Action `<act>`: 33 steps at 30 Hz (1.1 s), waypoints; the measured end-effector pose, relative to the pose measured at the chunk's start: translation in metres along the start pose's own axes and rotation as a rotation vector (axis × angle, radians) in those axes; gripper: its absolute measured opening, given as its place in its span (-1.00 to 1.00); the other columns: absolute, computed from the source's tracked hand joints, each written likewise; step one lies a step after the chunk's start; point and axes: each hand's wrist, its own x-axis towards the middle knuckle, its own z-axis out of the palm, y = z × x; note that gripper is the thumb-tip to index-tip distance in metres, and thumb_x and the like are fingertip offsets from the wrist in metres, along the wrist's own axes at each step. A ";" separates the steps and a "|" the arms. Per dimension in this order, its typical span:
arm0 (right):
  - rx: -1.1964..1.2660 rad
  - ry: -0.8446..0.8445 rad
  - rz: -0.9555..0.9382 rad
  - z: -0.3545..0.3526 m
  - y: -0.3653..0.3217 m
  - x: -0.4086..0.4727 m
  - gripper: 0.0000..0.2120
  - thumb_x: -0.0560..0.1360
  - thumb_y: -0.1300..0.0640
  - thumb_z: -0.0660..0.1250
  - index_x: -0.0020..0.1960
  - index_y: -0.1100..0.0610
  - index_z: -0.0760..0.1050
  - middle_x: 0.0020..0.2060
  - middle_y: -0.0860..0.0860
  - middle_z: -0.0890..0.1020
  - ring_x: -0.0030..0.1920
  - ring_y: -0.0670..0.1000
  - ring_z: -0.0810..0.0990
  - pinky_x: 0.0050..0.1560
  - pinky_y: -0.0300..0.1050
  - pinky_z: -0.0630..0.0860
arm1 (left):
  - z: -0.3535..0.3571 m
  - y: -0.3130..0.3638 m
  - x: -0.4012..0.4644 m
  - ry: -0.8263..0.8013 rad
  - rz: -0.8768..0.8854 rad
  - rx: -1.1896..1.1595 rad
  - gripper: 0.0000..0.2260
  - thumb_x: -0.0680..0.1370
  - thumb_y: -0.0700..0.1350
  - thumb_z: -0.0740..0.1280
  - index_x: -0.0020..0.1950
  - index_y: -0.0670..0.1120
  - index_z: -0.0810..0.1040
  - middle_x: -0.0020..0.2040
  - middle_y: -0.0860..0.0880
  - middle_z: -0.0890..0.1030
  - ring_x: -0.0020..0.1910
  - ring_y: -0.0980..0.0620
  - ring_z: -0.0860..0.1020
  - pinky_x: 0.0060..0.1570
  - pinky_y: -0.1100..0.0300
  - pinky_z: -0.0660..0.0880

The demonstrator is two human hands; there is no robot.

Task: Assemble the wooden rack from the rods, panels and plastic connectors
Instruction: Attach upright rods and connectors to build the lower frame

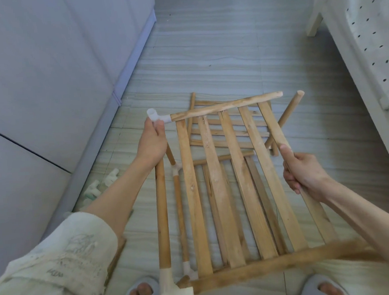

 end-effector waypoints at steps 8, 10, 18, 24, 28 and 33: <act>0.148 -0.036 0.091 0.009 -0.034 0.015 -0.61 0.61 -0.12 0.08 -0.05 0.21 0.39 -0.47 0.06 0.35 -0.58 -0.03 0.27 -0.59 -0.23 0.31 | -0.035 0.031 -0.026 -0.286 -0.127 0.229 -0.58 0.63 -0.09 0.10 0.47 -0.15 0.14 0.17 -0.13 0.42 0.04 -0.07 0.48 0.02 0.05 0.51; 0.218 -0.034 0.113 0.013 -0.036 0.019 -0.62 0.60 -0.13 0.10 0.02 0.21 0.37 -0.46 0.06 0.36 -0.53 -0.01 0.28 -0.54 -0.18 0.32 | -0.051 0.034 -0.046 -0.360 -0.149 0.217 -0.60 0.62 -0.11 0.13 0.43 -0.16 0.17 0.02 -0.09 0.44 0.03 -0.08 0.49 0.00 0.06 0.48; 0.232 0.069 0.141 0.023 -0.034 0.037 -0.68 0.60 -0.04 0.11 0.10 0.22 0.40 -0.43 0.06 0.44 -0.52 -0.02 0.37 -0.51 -0.16 0.38 | -0.070 -0.013 -0.118 -0.598 -0.557 -0.312 -0.65 0.53 -0.17 0.35 0.29 -0.19 0.42 -0.08 -0.16 0.67 -0.19 -0.05 0.67 -0.26 0.15 0.61; -0.005 0.021 0.144 0.019 -0.035 0.048 -0.77 0.59 0.10 0.06 0.24 0.03 0.26 -0.07 0.12 0.38 -0.63 -0.08 0.41 -0.58 -0.27 0.41 | -0.057 -0.011 -0.113 -0.714 -0.607 -0.425 -0.85 0.57 -0.25 0.25 0.08 -0.13 0.56 -0.15 -0.10 0.70 -0.25 0.01 0.67 -0.35 0.24 0.56; -0.242 0.062 0.105 0.022 -0.041 0.045 -0.55 0.59 0.13 0.09 0.45 0.21 0.18 -0.05 0.12 0.39 -0.41 -0.03 0.41 -0.56 -0.22 0.38 | -0.054 -0.018 -0.115 -0.740 -0.626 -0.550 -0.81 0.56 -0.27 0.22 0.11 -0.18 0.58 -0.08 -0.16 0.61 -0.26 0.00 0.63 -0.31 0.23 0.59; -0.825 0.099 -0.254 0.032 -0.056 -0.001 -0.43 0.58 0.04 0.14 0.51 0.10 0.01 0.47 0.16 0.12 0.38 0.23 0.26 0.35 0.16 0.29 | -0.050 -0.026 -0.114 -0.748 -0.617 -0.624 -0.73 0.56 -0.33 0.16 -0.06 -0.19 0.66 -0.18 -0.13 0.52 -0.28 0.02 0.55 -0.31 0.26 0.57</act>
